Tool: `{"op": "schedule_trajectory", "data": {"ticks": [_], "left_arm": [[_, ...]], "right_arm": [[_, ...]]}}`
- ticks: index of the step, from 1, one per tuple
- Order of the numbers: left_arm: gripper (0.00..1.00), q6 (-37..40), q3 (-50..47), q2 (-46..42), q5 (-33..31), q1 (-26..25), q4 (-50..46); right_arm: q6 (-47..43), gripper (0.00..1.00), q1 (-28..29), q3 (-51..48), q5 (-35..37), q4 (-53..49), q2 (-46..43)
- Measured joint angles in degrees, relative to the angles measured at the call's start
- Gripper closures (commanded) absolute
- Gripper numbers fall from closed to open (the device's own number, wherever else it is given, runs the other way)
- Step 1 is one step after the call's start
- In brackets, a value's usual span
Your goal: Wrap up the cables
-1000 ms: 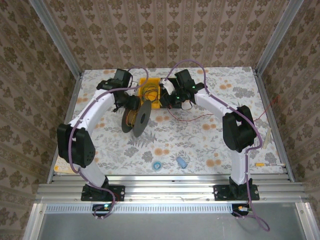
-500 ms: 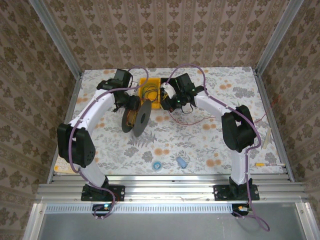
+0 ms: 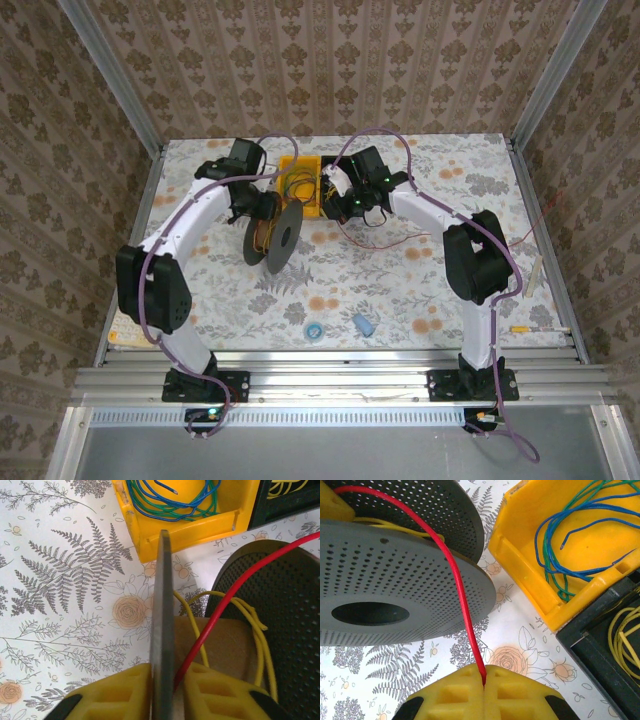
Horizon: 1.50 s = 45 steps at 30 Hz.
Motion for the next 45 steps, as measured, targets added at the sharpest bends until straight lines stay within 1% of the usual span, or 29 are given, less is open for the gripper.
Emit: {"op": "schedule_trajectory", "data": {"ticks": [3, 6, 8, 12, 13, 30, 38, 45], "left_arm": [[0.88, 0.33, 0.02, 0.48, 0.00, 0.00, 0.35], [0.89, 0.61, 0.02, 0.48, -0.09, -0.07, 0.39], [0.86, 0.63, 0.04, 0.50, -0.11, -0.07, 0.39], [0.71, 0.57, 0.09, 0.68, 0.00, -0.09, 0.35], [0.68, 0.61, 0.11, 0.74, -0.02, -0.09, 0.35], [0.68, 0.61, 0.57, 1.27, -0.17, -0.07, 0.26], [0.62, 0.66, 0.63, 1.27, -0.22, -0.07, 0.17], [0.62, 0.61, 0.74, 1.27, -0.28, -0.07, 0.15]], "right_arm": [[0.00, 1.00, 0.00, 0.00, 0.00, 0.39, 0.00], [0.02, 1.00, -0.02, 0.00, 0.00, 0.63, 0.00], [0.04, 1.00, -0.11, 0.00, -0.02, 0.79, 0.00], [0.24, 1.00, -0.17, 0.00, -0.31, 0.79, -0.02], [0.26, 1.00, -0.26, 0.00, -0.72, 0.79, -0.02], [1.73, 1.00, -0.66, -0.02, -5.62, 2.71, -1.33], [2.14, 1.00, -0.85, -0.37, -7.56, 3.85, -2.21], [2.47, 1.00, -1.09, -1.01, -8.37, 4.57, -2.29]]}}
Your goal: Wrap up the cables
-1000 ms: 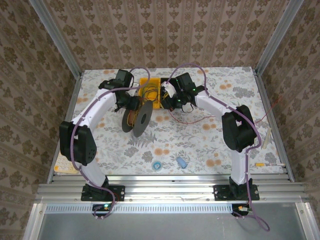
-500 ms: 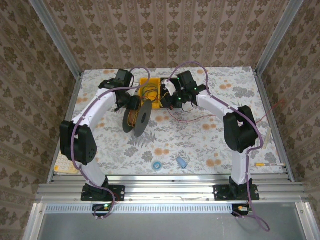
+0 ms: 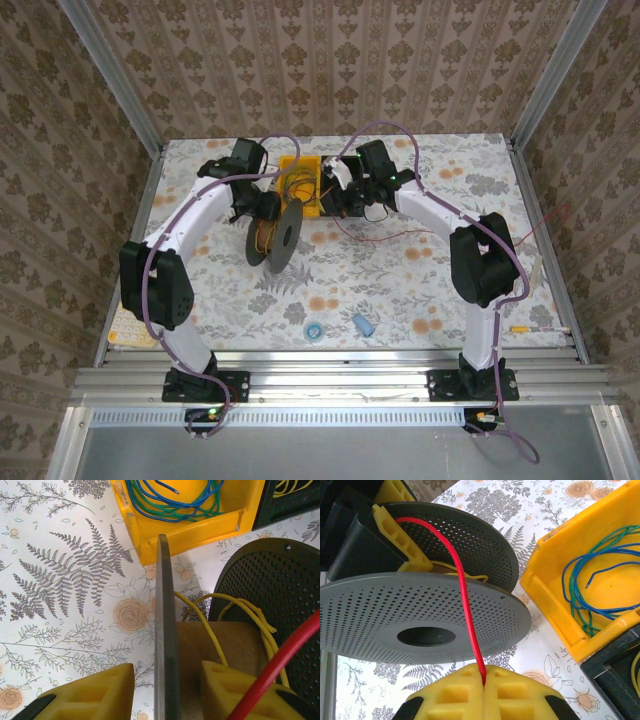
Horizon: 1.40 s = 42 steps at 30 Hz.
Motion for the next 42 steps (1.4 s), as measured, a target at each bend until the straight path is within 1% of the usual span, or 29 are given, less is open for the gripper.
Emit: {"op": "schedule_trajectory", "data": {"ticks": [5, 8, 13, 36, 38, 42], "left_arm": [[0.63, 0.00, 0.04, 0.00, -0.31, 0.00, 0.00], [0.67, -0.02, 0.07, 0.00, -0.37, 0.00, 0.00], [0.70, 0.09, 0.07, 0.00, -0.55, 0.00, 0.04], [0.69, -0.28, 0.07, -0.35, -2.58, 0.02, 2.21], [0.71, -0.28, 0.07, -0.72, -2.73, 0.02, 2.51], [0.78, -0.44, 0.07, -1.46, -2.71, 0.02, 2.64]], "right_arm": [[2.05, 1.00, -0.66, -0.98, -0.22, 1.81, -0.15], [3.23, 1.00, -1.07, -1.51, -0.50, 2.95, -0.20], [4.07, 1.00, -1.33, -1.75, -0.72, 3.93, -0.20], [5.05, 1.00, -1.42, -3.10, -1.60, 5.18, -0.33], [5.05, 1.00, -1.42, -3.13, -1.60, 5.20, -0.33], [5.05, 1.00, -1.42, -3.13, -1.64, 5.22, -0.33]]}}
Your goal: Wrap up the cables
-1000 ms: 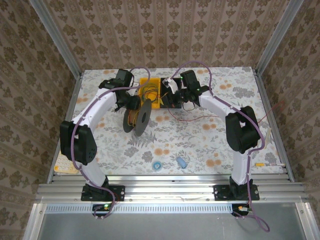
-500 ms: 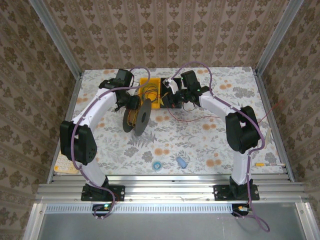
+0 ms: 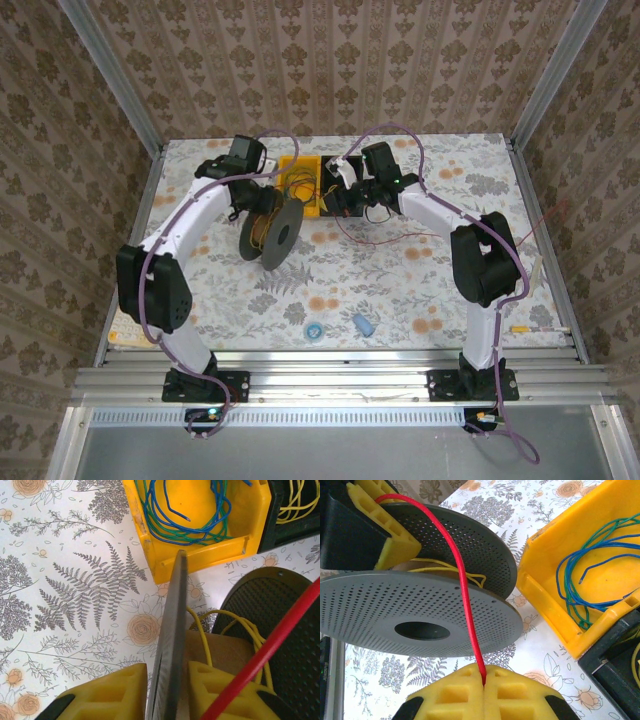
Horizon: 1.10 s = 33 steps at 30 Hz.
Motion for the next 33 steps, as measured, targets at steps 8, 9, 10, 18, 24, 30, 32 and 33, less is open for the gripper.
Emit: {"op": "schedule_trajectory", "data": {"ticks": [8, 9, 10, 18, 24, 30, 32, 33], "left_arm": [[0.78, -0.11, 0.00, -0.09, 0.00, 0.00, -0.02], [0.77, -0.11, 0.00, -0.09, -0.02, 0.04, -0.02], [0.77, -0.11, 0.00, -0.09, 0.00, 0.04, 0.00], [0.76, -0.24, -0.02, -0.09, 0.02, 0.04, 0.00], [0.76, -0.26, -0.04, -0.09, 0.02, 0.04, 0.02], [0.76, -0.26, -0.04, -0.09, 0.02, 0.04, 0.02], [0.75, -0.26, -0.04, -0.09, 0.04, 0.00, 0.04], [0.74, -0.26, -0.04, -0.09, 0.04, 0.00, 0.02]], "right_arm": [[0.02, 1.00, 0.00, 0.00, 0.00, 0.00, 0.00], [0.00, 1.00, 0.00, 0.00, 0.00, 0.02, 0.00], [0.00, 1.00, 0.00, 0.00, 0.00, 0.02, 0.00], [0.20, 1.00, -0.02, -0.28, 0.02, 0.17, 0.00], [0.74, 1.00, -0.24, -1.42, -0.11, 1.46, 0.00], [2.43, 1.00, -0.79, -3.13, -0.37, 3.50, 0.00], [3.08, 1.00, -1.03, -3.76, -0.37, 4.07, 0.00], [3.28, 1.00, -1.14, -3.91, -0.39, 4.28, 0.00]]}}
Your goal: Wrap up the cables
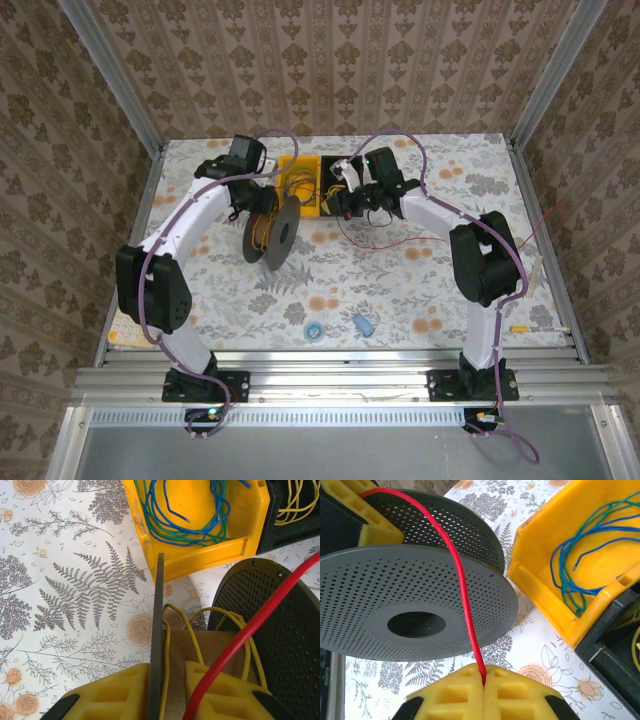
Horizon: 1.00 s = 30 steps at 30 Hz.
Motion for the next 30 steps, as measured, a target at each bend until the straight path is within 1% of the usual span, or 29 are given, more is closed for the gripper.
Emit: {"op": "schedule_trajectory", "data": {"ticks": [7, 18, 22, 26, 30], "left_arm": [[0.71, -0.02, 0.00, 0.00, -0.04, 0.00, 0.33], [0.71, 0.00, -0.31, 0.00, -0.02, 0.04, 0.74], [0.77, -0.09, -0.74, 0.00, 0.00, 0.04, 0.96], [0.89, 0.04, -0.92, 0.04, 0.04, 0.04, 1.38], [0.96, 0.09, -1.09, 0.04, 0.42, 0.00, 1.77]], "right_arm": [[1.27, 1.00, -0.37, -0.70, 0.00, 1.27, 0.00], [1.66, 1.00, -0.63, -1.25, 0.00, 1.90, 0.00], [1.68, 1.00, -0.63, -1.55, -0.13, 2.16, 0.00], [1.86, 1.00, -0.63, -1.57, -0.68, 2.89, 0.00], [1.92, 1.00, -0.63, -1.57, -1.01, 3.17, 0.00]]}}
